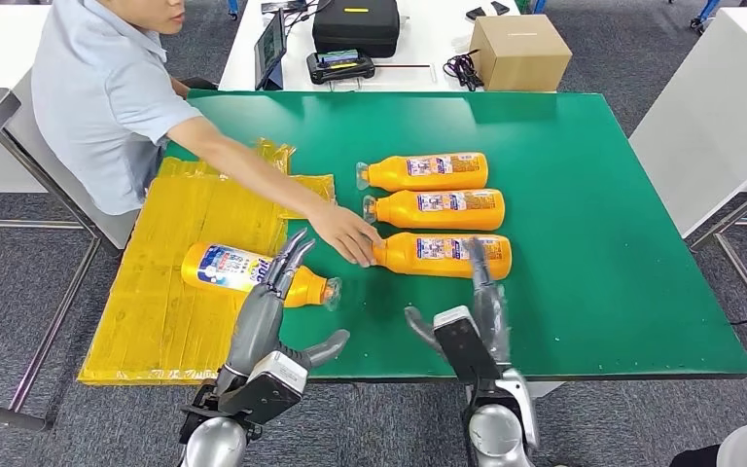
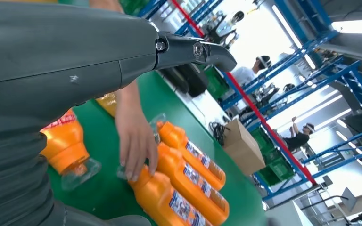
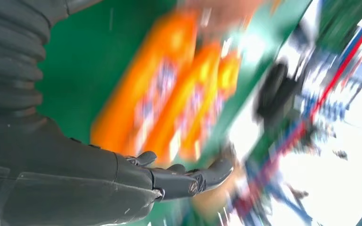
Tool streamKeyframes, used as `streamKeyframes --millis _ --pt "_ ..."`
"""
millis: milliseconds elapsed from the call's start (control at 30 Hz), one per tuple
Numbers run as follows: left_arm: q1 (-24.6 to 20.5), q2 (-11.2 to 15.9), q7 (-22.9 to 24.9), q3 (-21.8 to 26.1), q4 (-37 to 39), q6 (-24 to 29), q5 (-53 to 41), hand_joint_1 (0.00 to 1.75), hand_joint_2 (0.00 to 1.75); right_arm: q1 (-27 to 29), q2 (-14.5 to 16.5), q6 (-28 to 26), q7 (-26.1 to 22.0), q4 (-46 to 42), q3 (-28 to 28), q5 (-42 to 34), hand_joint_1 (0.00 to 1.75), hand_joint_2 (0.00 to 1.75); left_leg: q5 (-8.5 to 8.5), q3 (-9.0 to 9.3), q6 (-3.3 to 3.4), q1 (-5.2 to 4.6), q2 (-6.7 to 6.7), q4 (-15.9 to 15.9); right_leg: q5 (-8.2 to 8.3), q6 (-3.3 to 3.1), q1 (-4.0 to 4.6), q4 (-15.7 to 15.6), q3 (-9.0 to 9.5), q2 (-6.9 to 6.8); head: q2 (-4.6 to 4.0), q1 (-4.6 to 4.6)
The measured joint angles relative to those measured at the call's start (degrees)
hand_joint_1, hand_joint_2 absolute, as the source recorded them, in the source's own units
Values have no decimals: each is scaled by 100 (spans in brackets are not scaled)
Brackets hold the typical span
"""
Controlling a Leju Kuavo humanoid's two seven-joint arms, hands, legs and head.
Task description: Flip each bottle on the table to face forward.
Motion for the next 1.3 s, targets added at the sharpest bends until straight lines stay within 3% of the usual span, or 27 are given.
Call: streamKeyframes --millis 100,500,667,833,1200,1300 --pt "3 -7 13 11 2 -55 91 0 175 55 -10 -427 0 -298 -56 705 0 175 0 0 0 1 2 0 0 0 0 0 0 0 0 0" --pt "4 -14 24 42 74 -86 146 0 175 95 -55 -660 10 -673 -176 1226 0 175 0 -1 0 0 1 0 0 0 0 0 0 0 0 0" --pt "14 -16 38 62 106 -70 298 0 175 101 -113 -892 407 -775 -199 2192 0 175 0 -1 0 1 1 0 0 0 0 0 0 0 0 -1" --pt "130 -16 -46 76 113 -43 568 0 175 110 -298 -624 815 -655 -199 2814 0 175 0 -2 0 1 0 0 0 0 0 0 1 0 0 -1" --pt "226 -17 -70 127 85 -53 660 0 175 160 -544 -359 1049 -280 -50 2977 0 175 0 -3 0 1 -1 0 0 0 0 0 1 0 0 -1" --pt "247 -19 -51 140 84 -101 708 0 175 157 -643 -122 1360 -173 3 3261 0 175 0 -3 0 1 -1 0 0 0 0 0 1 0 0 -1"
